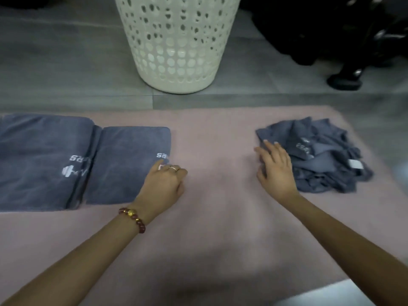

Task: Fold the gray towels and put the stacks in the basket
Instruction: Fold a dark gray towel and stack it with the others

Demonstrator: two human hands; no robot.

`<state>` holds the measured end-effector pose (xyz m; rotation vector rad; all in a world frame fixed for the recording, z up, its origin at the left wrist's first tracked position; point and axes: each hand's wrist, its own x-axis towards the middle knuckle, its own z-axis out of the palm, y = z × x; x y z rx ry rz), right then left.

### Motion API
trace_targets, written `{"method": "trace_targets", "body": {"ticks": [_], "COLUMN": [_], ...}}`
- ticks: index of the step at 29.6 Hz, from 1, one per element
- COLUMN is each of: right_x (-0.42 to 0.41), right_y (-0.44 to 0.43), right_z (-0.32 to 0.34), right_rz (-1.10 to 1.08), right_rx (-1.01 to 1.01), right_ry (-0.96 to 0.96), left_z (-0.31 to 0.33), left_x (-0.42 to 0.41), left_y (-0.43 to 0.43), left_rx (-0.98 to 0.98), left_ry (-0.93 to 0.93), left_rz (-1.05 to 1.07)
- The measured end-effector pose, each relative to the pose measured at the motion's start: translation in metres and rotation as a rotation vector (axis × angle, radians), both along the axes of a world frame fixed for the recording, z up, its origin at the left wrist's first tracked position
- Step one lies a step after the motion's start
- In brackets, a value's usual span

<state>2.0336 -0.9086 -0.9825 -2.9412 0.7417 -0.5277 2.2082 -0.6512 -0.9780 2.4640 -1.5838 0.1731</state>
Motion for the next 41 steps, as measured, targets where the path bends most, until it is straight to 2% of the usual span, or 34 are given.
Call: {"method": "trace_targets", "body": {"ticks": [2, 3, 5, 7, 10, 14, 17, 19, 22, 24, 25, 27, 28, 30, 31, 33, 35, 36, 37, 39, 41], "right_x": [-0.025, -0.041, -0.065, -0.102, -0.112, -0.098, -0.088, -0.083, -0.073, -0.066, -0.064, -0.055, -0.049, -0.04, -0.037, -0.033, -0.035, -0.038, -0.042, -0.053, -0.066], "right_y": [-0.035, -0.053, -0.08, -0.097, -0.097, -0.102, -0.108, -0.113, -0.103, -0.083, -0.069, -0.031, -0.006, 0.041, 0.056, 0.066, 0.057, 0.047, 0.039, 0.025, 0.024], "right_z": [0.007, 0.01, 0.011, 0.017, 0.018, 0.02, 0.021, 0.02, 0.033, 0.05, 0.057, 0.07, 0.078, 0.091, 0.096, 0.104, 0.098, 0.092, 0.084, 0.058, 0.033], "right_rz": [-0.333, -0.463, -0.582, -0.639, -0.57, -0.619, -0.57, -0.549, -0.487, -0.395, -0.3, -0.014, 0.156, 0.462, 0.521, 0.458, 0.296, 0.228, 0.179, 0.1, 0.078], "right_rx": [0.058, 0.163, 0.455, 0.579, 0.447, 0.285, 0.342, 0.418, 0.486, 0.405, 0.286, 0.152, 0.224, 0.617, 0.821, 1.215, 1.432, 1.401, 1.259, 0.906, 0.752], "right_ry": [0.062, 0.136, 0.237, 0.268, 0.302, 0.264, 0.31, 0.308, 0.406, 0.382, 0.392, 0.433, 0.407, 0.208, 0.105, -0.073, -0.225, -0.235, -0.14, 0.246, 0.57], "left_z": [-0.004, -0.006, -0.008, -0.007, -0.003, 0.003, 0.003, 0.0, -0.005, -0.006, -0.005, -0.001, 0.004, 0.012, 0.013, 0.025, 0.037, 0.042, 0.047, 0.06, 0.071], "left_x": [-0.01, -0.016, -0.022, -0.034, -0.039, -0.046, -0.047, -0.046, -0.045, -0.045, -0.046, -0.048, -0.051, -0.053, -0.055, -0.068, -0.084, -0.09, -0.092, -0.085, -0.071], "left_y": [-0.018, -0.028, -0.039, -0.06, -0.071, -0.08, -0.083, -0.085, -0.086, -0.088, -0.089, -0.093, -0.095, -0.095, -0.095, -0.09, -0.087, -0.088, -0.088, -0.087, -0.083], "left_rx": [-0.018, -0.038, -0.046, -0.032, -0.011, -0.016, -0.021, -0.038, -0.046, -0.072, -0.098, -0.161, -0.189, -0.221, -0.235, -0.29, -0.382, -0.438, -0.482, -0.561, -0.673], "left_ry": [0.031, 0.047, 0.073, 0.097, 0.16, 0.299, 0.461, 0.498, 0.563, 0.579, 0.569, 0.546, 0.566, 0.623, 0.675, 0.97, 1.306, 1.38, 1.462, 1.677, 1.787], "left_rz": [-0.053, -0.073, -0.097, -0.185, -0.25, -0.315, -0.307, -0.307, -0.284, -0.278, -0.287, -0.298, -0.295, -0.346, -0.389, -0.367, -0.223, -0.112, -0.003, 0.163, 0.249]}}
